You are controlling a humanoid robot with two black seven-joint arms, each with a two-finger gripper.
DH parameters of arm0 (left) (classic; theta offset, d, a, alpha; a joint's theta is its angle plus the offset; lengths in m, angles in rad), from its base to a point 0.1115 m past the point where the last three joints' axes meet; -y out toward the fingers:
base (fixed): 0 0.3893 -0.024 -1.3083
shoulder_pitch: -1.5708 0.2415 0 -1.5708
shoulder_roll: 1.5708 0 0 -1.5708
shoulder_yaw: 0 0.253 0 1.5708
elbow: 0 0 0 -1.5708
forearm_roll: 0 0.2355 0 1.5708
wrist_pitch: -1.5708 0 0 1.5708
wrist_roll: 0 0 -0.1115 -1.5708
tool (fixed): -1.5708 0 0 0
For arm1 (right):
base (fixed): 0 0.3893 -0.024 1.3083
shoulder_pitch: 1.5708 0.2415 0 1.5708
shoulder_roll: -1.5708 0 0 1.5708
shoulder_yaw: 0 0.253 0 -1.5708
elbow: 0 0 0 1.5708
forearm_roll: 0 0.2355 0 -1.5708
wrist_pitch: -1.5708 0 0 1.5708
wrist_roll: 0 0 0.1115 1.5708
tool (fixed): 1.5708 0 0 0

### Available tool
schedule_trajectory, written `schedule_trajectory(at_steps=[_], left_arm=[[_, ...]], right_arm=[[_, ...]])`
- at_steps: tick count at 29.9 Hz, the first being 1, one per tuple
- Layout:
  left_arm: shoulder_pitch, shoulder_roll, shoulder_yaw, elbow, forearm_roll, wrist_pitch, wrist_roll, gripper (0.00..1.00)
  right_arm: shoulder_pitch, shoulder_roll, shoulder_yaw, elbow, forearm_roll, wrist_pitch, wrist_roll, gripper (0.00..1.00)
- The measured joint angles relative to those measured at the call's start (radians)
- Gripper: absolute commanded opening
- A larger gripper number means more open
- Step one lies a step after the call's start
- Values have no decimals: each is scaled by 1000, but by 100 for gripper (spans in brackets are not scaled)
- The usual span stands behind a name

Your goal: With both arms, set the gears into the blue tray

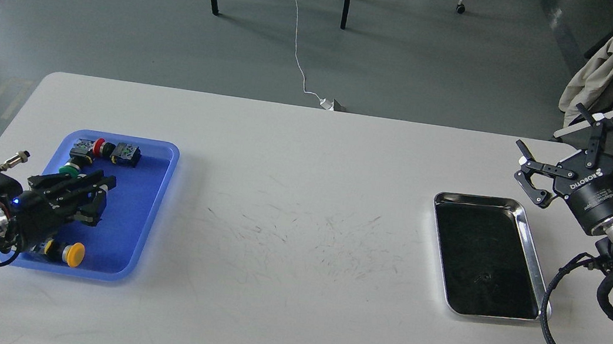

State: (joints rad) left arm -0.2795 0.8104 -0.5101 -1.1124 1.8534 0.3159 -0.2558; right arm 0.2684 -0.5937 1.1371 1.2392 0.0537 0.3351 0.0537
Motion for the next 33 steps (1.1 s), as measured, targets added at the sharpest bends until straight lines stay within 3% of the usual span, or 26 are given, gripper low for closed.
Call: schedule_trajectory(at_steps=[14, 23, 25, 27, 28, 33], left_arm=[[5, -74, 4, 78, 0, 0, 0, 17], [4, -85, 4, 134, 0, 4, 0, 46], [0, -85, 4, 135, 0, 7, 0, 63], [-3, -85, -1, 135, -2, 9, -1, 89], [-5, -85, -5, 135, -9, 11, -1, 94], [-37, -77, -9, 108, -88, 29, -4, 98]], right_arm=[[0, 2, -1, -1, 0, 0, 0, 96], [-1, 3, -2, -3, -2, 0, 0, 96], [-1, 5, -2, -3, -2, -1, 0, 96], [-1, 7, -2, -3, -2, -1, 0, 96], [-1, 7, -2, -3, -2, -1, 0, 96], [0, 9, -1, -2, -2, -1, 1, 96]])
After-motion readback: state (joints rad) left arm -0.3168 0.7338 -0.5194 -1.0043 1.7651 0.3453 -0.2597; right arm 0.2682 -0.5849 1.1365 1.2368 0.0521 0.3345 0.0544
